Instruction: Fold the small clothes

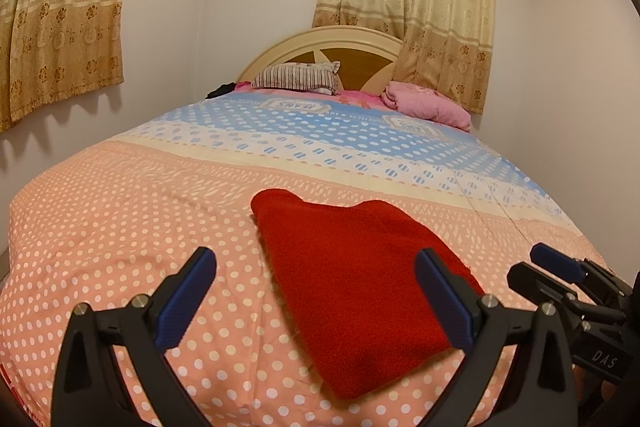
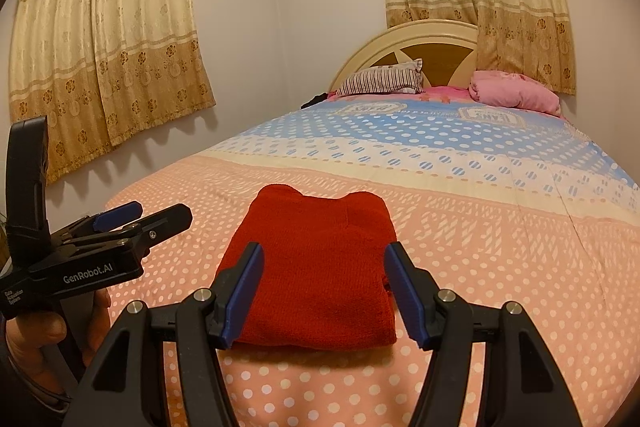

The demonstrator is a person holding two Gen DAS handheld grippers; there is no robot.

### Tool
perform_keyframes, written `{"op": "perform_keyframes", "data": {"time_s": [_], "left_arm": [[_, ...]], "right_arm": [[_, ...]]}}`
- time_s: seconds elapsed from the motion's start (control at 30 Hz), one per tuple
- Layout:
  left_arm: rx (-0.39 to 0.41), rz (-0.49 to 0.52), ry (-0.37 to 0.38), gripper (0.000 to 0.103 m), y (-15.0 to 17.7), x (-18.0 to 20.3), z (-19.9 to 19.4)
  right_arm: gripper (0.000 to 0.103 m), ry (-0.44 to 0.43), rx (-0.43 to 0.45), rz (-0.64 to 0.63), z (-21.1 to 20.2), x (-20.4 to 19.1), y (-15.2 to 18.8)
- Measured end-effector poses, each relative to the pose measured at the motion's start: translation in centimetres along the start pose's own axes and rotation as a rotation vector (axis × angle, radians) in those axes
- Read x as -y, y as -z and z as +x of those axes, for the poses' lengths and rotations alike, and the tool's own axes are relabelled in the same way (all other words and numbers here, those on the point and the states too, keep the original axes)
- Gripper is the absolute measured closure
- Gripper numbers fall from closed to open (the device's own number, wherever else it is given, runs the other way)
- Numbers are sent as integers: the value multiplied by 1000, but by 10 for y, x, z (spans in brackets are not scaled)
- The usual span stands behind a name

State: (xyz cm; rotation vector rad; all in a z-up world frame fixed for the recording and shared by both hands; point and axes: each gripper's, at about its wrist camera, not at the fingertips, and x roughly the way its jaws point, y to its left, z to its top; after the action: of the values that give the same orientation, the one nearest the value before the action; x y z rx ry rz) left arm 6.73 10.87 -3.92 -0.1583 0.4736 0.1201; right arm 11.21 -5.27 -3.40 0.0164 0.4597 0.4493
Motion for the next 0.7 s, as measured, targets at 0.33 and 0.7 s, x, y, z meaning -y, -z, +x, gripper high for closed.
{"op": "perform_keyframes", "data": {"time_s": [0.33,0.7], "left_arm": [[-3,-1,2,1,0,0,0],[-12,13,-2,1,1,2,3]], "right_arm": [[39,-2,1,3,1,-2,1],[39,-2,8,10,1,-3,3]]}}
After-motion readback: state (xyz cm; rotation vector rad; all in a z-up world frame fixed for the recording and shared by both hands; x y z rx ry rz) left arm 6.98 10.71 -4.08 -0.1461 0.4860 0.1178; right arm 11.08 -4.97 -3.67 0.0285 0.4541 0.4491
